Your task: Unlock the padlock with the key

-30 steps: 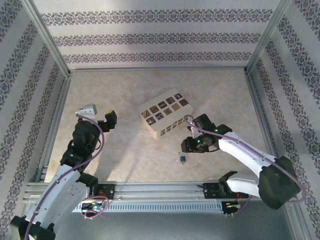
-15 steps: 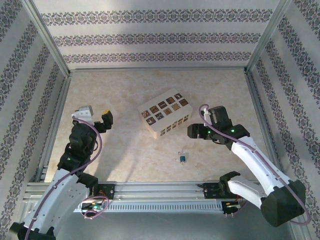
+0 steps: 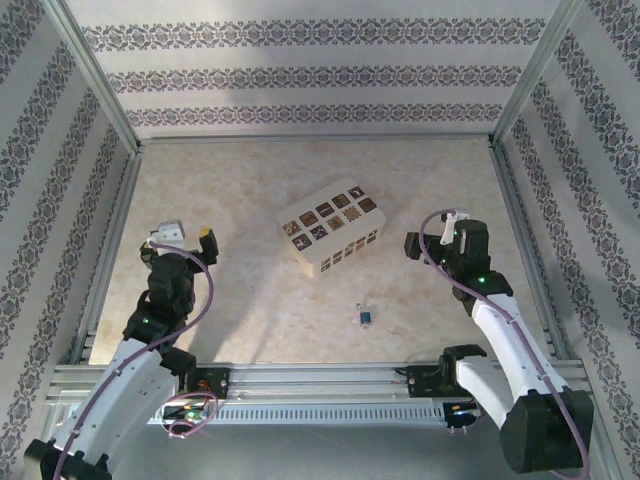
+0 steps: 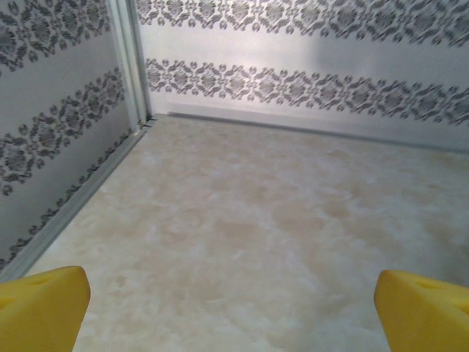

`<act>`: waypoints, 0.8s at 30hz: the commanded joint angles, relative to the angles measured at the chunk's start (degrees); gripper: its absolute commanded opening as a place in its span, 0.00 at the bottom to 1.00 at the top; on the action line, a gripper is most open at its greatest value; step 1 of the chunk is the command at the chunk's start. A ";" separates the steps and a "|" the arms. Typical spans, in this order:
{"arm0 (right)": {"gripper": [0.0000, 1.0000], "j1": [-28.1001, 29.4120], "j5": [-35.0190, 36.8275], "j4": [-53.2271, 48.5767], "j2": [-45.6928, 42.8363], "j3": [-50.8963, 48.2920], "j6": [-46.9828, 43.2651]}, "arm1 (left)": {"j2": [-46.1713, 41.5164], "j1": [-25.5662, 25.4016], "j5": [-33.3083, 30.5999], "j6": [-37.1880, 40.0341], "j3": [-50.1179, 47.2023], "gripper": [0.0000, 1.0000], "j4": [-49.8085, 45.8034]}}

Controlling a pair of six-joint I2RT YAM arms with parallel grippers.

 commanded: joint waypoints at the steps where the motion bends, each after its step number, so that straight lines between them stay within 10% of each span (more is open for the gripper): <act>1: 0.98 -0.98 5.86 11.11 -0.65 -3.30 -4.05 | -0.70 0.32 -4.95 4.09 -0.43 0.99 3.27; 24: 0.98 -6.34 -0.35 57.24 21.30 -14.89 -5.69 | 0.31 1.33 -9.61 9.93 -2.64 0.99 6.60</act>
